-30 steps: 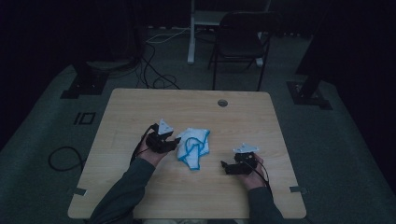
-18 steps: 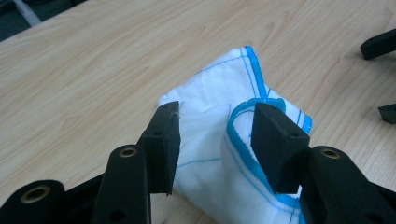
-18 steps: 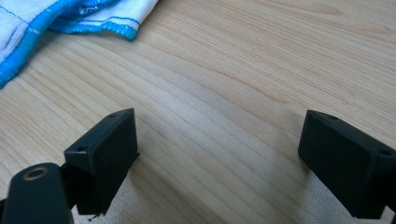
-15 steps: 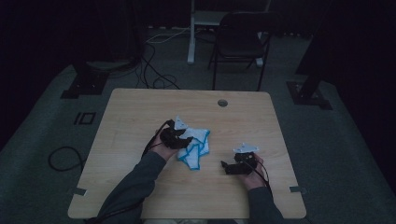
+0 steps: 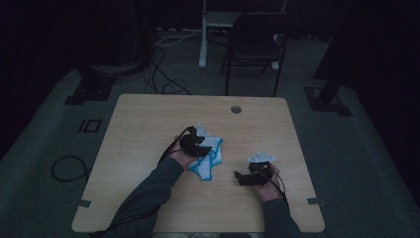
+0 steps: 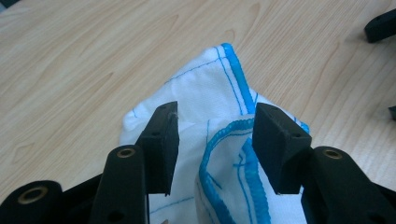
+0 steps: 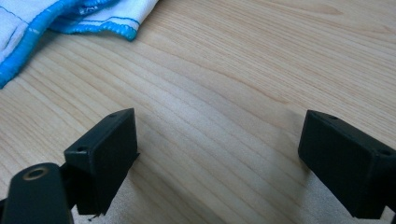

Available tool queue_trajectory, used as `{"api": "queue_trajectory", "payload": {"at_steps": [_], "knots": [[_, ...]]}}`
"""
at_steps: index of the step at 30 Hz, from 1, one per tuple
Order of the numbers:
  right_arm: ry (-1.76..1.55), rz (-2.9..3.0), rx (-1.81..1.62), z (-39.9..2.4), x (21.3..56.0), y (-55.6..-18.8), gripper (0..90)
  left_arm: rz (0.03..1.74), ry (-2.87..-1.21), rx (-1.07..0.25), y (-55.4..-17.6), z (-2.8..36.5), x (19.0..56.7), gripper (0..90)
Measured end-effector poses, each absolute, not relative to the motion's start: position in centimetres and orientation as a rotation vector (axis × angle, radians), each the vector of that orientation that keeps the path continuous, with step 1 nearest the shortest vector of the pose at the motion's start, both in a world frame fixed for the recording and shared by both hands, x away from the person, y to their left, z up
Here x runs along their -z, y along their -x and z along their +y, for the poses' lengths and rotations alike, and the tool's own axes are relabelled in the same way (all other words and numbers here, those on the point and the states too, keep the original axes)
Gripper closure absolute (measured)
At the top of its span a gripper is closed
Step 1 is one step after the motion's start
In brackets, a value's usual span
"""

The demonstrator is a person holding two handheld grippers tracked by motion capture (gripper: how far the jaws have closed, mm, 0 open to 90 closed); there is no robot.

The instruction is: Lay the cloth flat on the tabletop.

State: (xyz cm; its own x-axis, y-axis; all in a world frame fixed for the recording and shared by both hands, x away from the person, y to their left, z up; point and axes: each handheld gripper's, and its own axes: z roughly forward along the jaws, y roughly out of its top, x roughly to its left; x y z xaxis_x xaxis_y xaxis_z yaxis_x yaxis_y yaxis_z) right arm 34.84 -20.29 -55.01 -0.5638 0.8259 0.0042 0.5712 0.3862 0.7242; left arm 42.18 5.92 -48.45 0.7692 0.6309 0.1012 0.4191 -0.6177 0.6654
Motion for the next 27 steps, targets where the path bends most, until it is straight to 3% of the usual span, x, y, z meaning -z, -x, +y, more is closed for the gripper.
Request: {"api": "queue_trajectory", "payload": {"at_steps": [4, 10, 12, 27], "knots": [[-1.214, 2.293, -0.986, -20.29, 55.01, -34.85, 11.8, 0.788, -2.357, -0.398, -42.76, 5.72, 49.12, 54.3], [-1.213, 2.293, -0.986, -20.30, 55.01, -34.85, 11.8, 0.778, -2.407, -0.385, -42.46, 5.72, 49.42, 83.0], [-1.212, 2.293, -0.986, -20.30, 55.01, -34.85, 11.8, 0.775, -2.398, -0.383, -42.36, 5.84, 49.28, 87.2], [-1.212, 2.293, -0.986, -20.30, 55.01, -34.85, 11.8, 0.768, -2.370, -0.426, -41.88, 6.13, 48.51, 88.4]]}}
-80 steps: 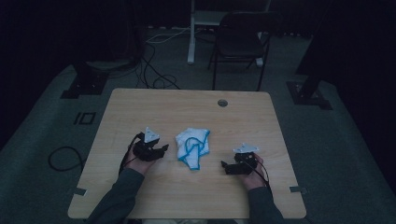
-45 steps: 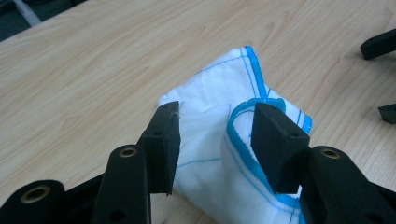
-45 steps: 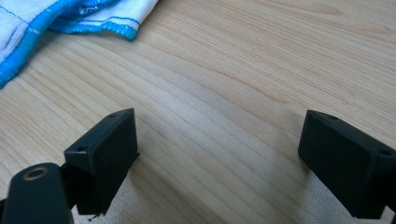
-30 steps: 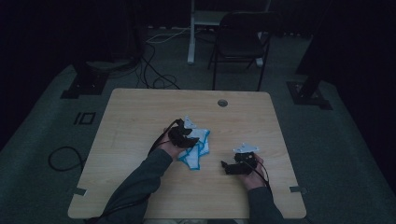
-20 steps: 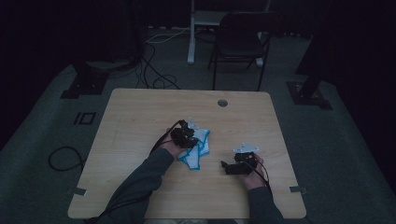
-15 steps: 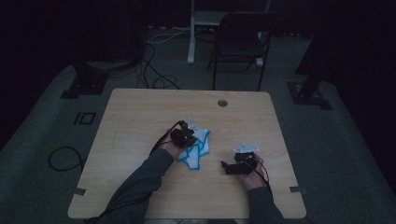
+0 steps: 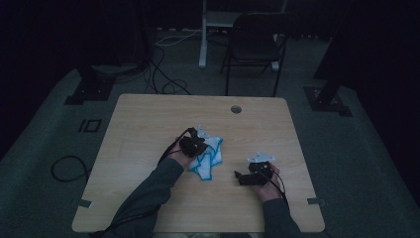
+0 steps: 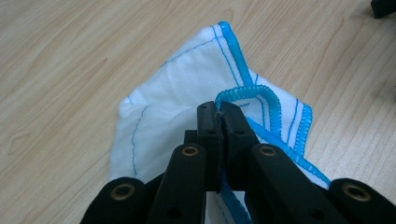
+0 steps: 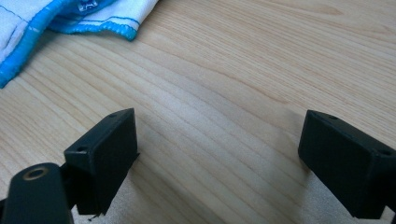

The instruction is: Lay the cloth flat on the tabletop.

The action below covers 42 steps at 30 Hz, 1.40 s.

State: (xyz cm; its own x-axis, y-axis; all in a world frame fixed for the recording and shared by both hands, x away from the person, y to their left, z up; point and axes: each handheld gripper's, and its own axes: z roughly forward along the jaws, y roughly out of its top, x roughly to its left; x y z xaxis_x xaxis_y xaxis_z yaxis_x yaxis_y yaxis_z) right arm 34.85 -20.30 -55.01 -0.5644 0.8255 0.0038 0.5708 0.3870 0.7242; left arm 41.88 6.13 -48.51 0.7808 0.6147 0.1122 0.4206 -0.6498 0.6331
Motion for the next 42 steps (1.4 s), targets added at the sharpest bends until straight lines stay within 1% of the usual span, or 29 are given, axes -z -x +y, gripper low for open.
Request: {"api": "queue_trajectory", "payload": {"at_steps": [16, 18, 27, 31, 42], "knots": [[-1.214, 2.293, -0.986, -20.3, 55.0, -34.8, 11.7, 0.798, -2.304, -0.440, -41.5, 7.1, 47.6, 88.4], [-1.214, 2.293, -0.985, -20.3, 55.0, -34.8, 11.8, 0.823, -2.262, -0.445, -41.4, 7.7, 47.1, 88.4], [-1.213, 2.293, -0.985, -20.3, 55.0, -34.8, 11.8, 0.860, -2.205, -0.454, -40.9, 9.3, 46.5, 88.5], [-1.214, 2.292, -0.987, -20.3, 55.0, -34.8, 11.8, 0.889, -2.165, -0.458, -40.3, 10.6, 46.3, 88.5], [-1.211, 2.292, -0.987, -20.3, 55.0, -34.9, 11.8, 0.971, -2.111, -0.461, -38.9, 14.3, 47.0, 88.5]]}}
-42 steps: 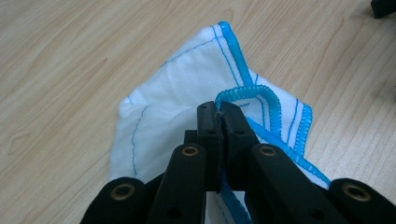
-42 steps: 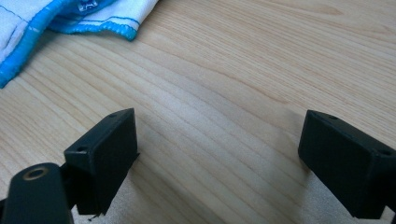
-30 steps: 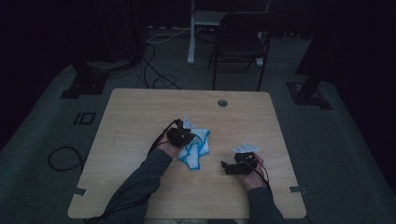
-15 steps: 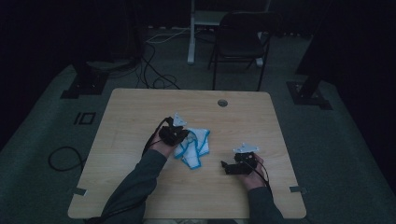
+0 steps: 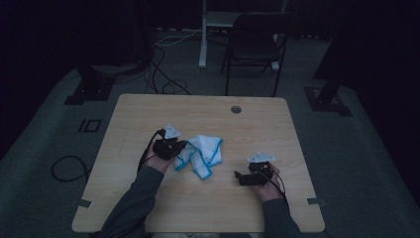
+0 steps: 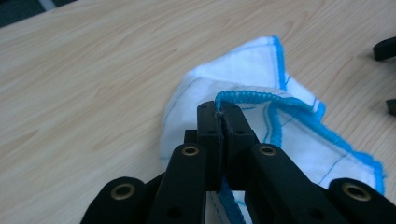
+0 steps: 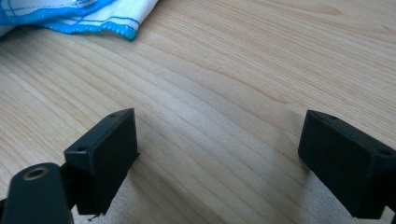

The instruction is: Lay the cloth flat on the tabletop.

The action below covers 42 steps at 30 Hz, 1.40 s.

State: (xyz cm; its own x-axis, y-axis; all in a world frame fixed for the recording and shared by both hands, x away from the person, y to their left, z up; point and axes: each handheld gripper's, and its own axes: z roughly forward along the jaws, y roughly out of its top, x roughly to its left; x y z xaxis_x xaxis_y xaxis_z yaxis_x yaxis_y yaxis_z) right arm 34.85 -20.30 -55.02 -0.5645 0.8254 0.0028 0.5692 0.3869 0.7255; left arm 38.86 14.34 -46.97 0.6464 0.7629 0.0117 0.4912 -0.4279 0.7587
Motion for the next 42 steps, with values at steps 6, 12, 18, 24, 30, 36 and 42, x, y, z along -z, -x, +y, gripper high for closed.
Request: {"api": "queue_trajectory", "payload": {"at_steps": [6, 12, 18, 24, 30, 36, 42], "knots": [[-1.213, 2.291, -0.987, -20.3, 55.0, -34.8, 11.8, 1.046, -2.096, -0.455, -38.8, 16.5, 48.2, 88.4], [-1.213, 2.292, -0.987, -20.3, 55.0, -34.8, 11.8, 1.119, -2.105, -0.450, -38.9, 18.5, 49.8, 88.2], [-1.213, 2.292, -0.987, -20.3, 55.0, -34.8, 11.8, 1.173, -2.108, -0.446, -38.6, 19.9, 51.0, 83.0], [-1.211, 2.293, -0.987, -20.3, 55.0, -34.8, 11.8, 1.186, -2.090, -0.473, -37.6, 20.9, 50.5, 78.3], [-1.210, 2.293, -0.986, -20.3, 55.0, -34.8, 11.8, 1.133, -2.062, -0.495, -36.4, 20.7, 48.9, 74.9], [-1.210, 2.293, -0.986, -20.3, 55.0, -34.8, 11.8, 1.083, -2.076, -0.483, -36.0, 19.3, 48.2, 71.7], [-1.211, 2.293, -0.986, -20.3, 55.0, -34.8, 11.8, 1.054, -2.076, -0.454, -36.1, 17.7, 48.3, 69.4]]}}
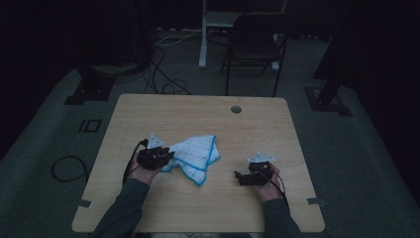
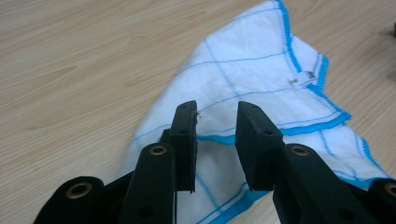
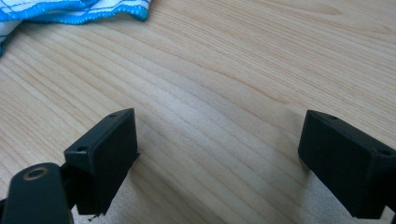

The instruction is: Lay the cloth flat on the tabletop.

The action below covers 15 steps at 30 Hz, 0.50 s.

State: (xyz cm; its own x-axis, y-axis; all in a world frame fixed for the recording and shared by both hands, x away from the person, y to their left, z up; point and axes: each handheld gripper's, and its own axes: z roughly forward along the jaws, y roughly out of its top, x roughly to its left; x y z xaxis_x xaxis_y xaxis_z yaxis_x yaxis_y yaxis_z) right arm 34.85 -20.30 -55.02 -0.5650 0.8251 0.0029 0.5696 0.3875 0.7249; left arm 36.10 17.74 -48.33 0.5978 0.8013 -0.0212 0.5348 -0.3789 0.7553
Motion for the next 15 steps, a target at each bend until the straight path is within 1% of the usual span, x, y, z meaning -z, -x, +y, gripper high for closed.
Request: {"api": "queue_trajectory", "payload": {"at_steps": [15], "knots": [[-1.211, 2.293, -0.986, -20.3, 55.0, -34.8, 11.8, 0.974, -2.088, -0.405, -36.4, 14.4, 48.2, 66.7]]}}
